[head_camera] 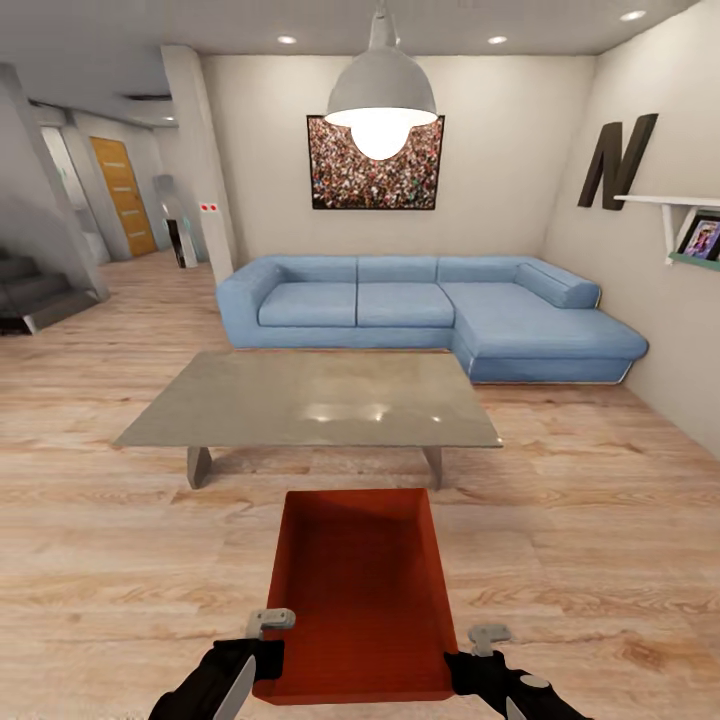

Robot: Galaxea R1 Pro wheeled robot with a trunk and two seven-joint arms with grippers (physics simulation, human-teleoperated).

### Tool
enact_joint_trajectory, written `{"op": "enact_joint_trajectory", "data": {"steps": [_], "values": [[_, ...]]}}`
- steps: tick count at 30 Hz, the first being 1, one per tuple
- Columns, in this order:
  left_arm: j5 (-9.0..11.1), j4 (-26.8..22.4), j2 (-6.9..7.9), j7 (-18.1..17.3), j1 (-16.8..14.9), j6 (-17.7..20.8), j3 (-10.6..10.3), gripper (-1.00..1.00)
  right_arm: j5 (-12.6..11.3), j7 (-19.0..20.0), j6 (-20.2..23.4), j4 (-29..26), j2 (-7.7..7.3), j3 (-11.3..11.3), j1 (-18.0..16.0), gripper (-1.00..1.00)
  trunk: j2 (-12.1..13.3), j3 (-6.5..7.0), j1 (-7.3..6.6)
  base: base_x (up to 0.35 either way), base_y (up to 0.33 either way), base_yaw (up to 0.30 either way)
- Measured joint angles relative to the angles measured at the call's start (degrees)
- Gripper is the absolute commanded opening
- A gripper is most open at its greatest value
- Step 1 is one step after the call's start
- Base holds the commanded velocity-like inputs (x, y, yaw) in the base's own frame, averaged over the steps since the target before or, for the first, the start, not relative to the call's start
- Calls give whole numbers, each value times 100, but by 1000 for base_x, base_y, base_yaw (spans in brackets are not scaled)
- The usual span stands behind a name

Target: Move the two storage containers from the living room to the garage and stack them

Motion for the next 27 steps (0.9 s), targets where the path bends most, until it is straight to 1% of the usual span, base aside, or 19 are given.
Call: {"op": "enact_joint_trajectory", "data": {"steps": [11,27], "values": [[2,0,1,0,0,0,-1,-100,3,0,1,0,1,-4,0,-100,441,250,-242,0,0,252],[8,0,3,0,0,0,-3,-100,2,-3,0,0,3,-2,0,-100,1083,629,-593,0,0,226]]}}
